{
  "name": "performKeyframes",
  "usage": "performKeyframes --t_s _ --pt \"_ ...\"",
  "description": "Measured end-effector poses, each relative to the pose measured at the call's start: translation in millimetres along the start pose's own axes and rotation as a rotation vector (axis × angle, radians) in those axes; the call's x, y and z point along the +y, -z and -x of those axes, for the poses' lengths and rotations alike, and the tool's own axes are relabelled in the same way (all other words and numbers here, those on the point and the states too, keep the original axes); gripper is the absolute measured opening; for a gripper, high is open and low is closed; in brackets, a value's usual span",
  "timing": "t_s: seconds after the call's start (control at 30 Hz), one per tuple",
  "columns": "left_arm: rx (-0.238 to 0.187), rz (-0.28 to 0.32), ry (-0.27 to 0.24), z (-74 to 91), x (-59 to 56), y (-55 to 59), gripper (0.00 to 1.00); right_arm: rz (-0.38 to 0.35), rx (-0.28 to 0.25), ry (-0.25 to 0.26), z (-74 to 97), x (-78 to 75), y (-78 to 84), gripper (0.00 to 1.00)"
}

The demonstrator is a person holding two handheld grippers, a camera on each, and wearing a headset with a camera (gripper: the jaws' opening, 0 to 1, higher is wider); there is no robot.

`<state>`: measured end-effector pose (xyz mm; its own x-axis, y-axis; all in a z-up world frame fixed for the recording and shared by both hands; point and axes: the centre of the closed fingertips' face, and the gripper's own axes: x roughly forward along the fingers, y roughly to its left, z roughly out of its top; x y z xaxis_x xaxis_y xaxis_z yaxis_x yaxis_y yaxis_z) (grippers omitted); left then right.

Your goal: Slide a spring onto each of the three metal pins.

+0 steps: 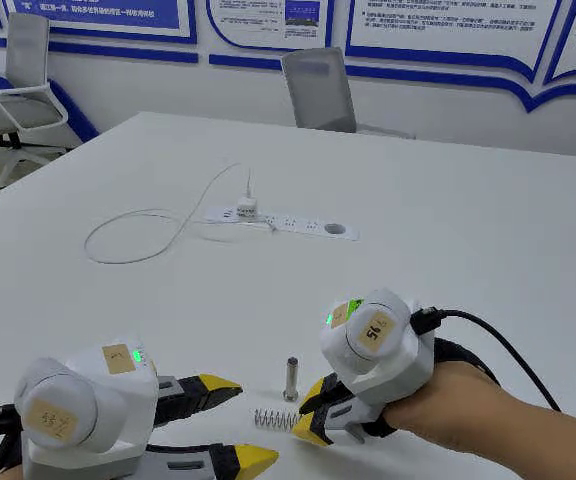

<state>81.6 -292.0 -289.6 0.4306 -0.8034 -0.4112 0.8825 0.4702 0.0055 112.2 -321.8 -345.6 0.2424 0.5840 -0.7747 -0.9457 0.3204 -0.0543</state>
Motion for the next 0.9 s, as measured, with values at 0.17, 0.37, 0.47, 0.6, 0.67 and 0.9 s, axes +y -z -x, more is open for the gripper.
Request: performKeyframes --t_s 0.17,0.37,0.47,0.6,0.67,0.9 --pt "0.004 0.001 -0.003 1.1 0.8 1.3 0.45 -0.005 0.005 -0.011 -5.2 0.2 0.4 0.14" --pt "0.004 0.005 -0.005 1.4 2.1 1.7 0.45 -0.025 0.011 -0.024 -7.6 0.6 2.1 0.13" --pt "0.008 0.001 -0.002 0.7 1.6 2.3 0.45 -0.029 0.013 -0.026 -7.4 1.4 2.3 0.12" --pt "0.006 0.002 0.000 -0.1 1.7 1.9 0.45 -0.040 0.021 -0.031 -6.7 2.6 3.7 0.12" --pt "0.008 -0.001 0.002 -0.5 1.2 2.1 0.45 -0.046 0.026 -0.036 -5.9 4.0 4.7 0.11" --pt "0.028 -0.016 0.017 -3.7 -4.3 6.8 0.44 -0.019 0.044 -0.043 1.5 10.6 8.1 0.11"
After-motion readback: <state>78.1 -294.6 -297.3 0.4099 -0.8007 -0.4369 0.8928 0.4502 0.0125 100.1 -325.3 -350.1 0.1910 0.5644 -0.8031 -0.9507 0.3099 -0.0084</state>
